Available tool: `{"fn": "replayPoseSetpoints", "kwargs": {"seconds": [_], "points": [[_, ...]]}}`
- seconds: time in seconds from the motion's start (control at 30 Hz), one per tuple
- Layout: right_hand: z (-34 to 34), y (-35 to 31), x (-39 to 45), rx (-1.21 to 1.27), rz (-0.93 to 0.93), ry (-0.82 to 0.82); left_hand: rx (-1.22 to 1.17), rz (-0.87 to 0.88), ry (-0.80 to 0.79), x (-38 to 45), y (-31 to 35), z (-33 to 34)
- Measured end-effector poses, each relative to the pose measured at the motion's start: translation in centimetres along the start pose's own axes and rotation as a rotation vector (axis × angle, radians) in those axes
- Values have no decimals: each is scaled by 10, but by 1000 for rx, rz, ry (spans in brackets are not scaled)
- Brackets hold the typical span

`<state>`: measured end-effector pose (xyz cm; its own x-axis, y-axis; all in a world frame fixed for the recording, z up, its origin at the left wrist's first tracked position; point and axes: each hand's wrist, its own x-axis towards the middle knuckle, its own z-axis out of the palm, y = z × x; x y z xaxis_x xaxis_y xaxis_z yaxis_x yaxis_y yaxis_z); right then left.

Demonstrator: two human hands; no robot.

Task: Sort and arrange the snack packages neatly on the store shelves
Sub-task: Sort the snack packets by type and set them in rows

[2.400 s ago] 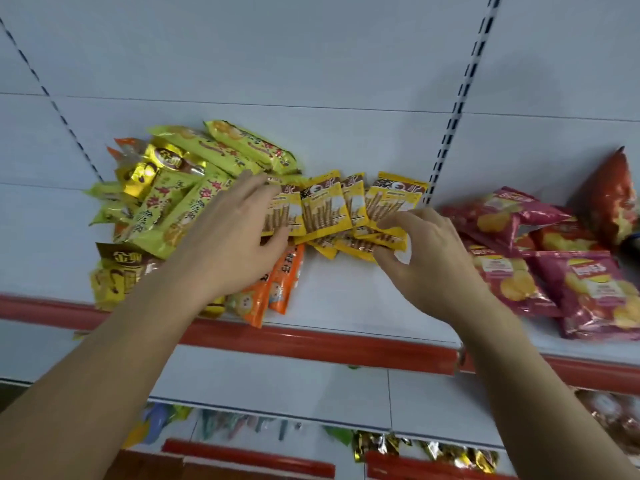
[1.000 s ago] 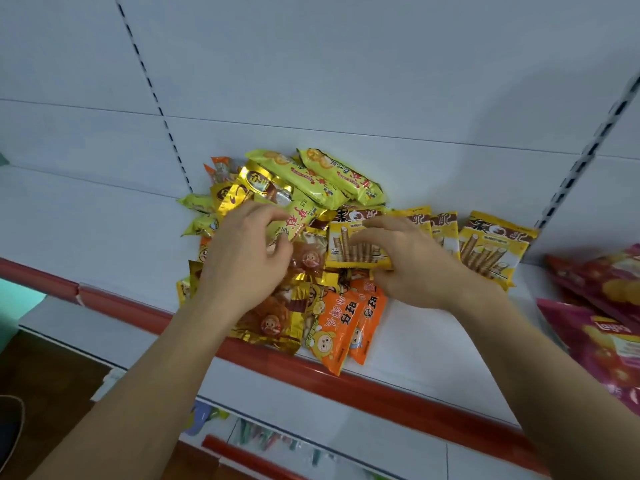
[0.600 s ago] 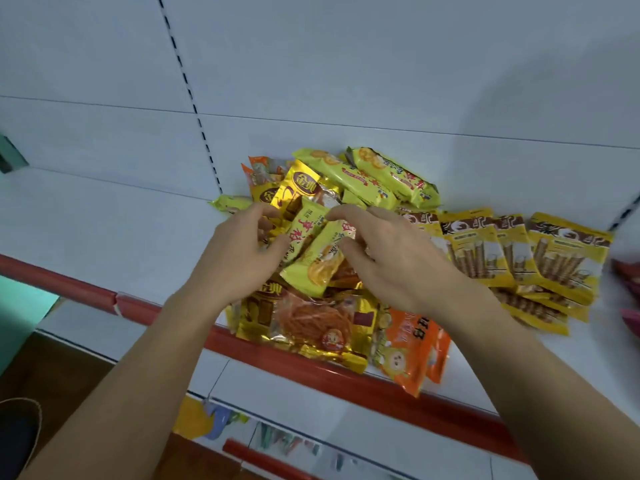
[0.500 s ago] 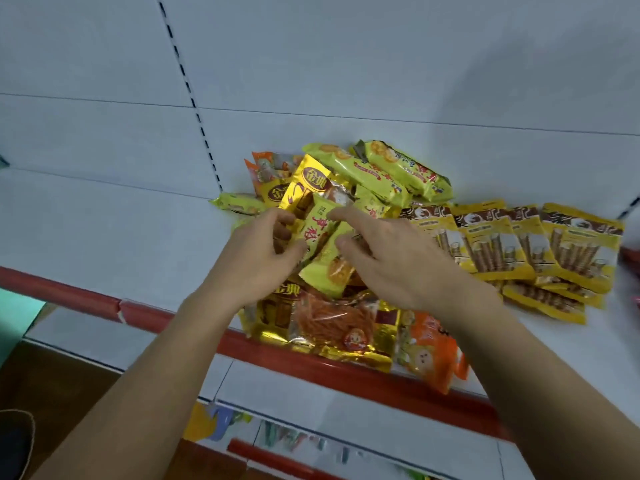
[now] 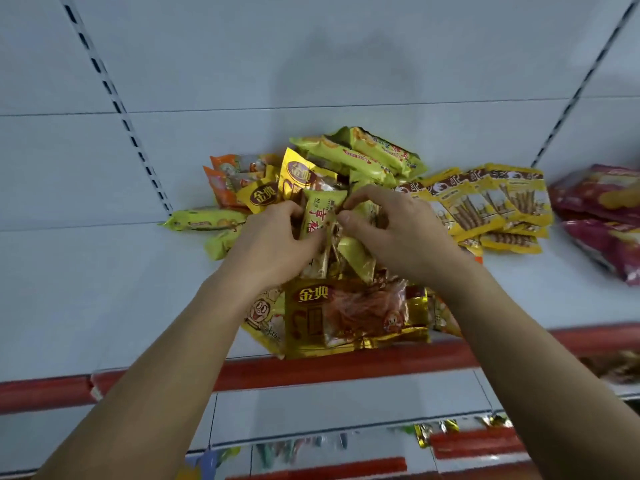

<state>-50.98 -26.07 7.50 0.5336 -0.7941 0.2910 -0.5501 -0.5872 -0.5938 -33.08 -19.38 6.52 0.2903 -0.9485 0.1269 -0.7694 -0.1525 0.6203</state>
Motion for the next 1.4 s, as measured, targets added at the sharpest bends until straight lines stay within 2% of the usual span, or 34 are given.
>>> {"fn": "replayPoseSetpoints", "kwargs": {"seconds": [0.1,0.2,0.27,0.37,0.5,0.6,0.67,0.73,0.8,0.93,1.0,1.07,1.1,1.17,1.27,1.4], "points": [[-6,0,0,282,99,97,-152,8,7,4,-7,-7],[-8,-8,1,627,221,96,-338,-7,50,9,-12,-13],[-6,-12,1,747,254,124,-435,-18,98,11,-16,-14],[3,-18,-2,780,214,218,-601,-31,184,13,-22,-14],[14,-30,-7,811,122,266,-824,-26,281,11,-27,-17],[24,-42,-8,791,65,266,-1156,-137,237,8,-23,-22],[34,-51,-6,776,56,235,-1395,-300,96,2,-15,-29],[44,-59,-2,672,37,209,-1536,-364,-44,-4,-8,-32],[50,-64,1,515,-19,191,-1598,-350,-75,-9,-4,-32],[38,-59,3,288,-82,161,-1590,-373,16,-7,-2,-34],[20,-47,17,195,-67,200,-1567,-392,47,-6,-3,-36],[2,-25,42,-65,-29,261,-1569,-377,56,-7,-2,-38],[-5,-12,55,-214,12,234,-1577,-364,60,-7,-1,-38],[-13,10,74,-415,123,74,-1604,-327,65,-10,0,-39],[-19,35,95,-517,152,-78,-1643,-250,37,-10,-3,-43],[-29,49,118,-593,107,-147,-1650,-212,102,-3,-10,-48]]}}
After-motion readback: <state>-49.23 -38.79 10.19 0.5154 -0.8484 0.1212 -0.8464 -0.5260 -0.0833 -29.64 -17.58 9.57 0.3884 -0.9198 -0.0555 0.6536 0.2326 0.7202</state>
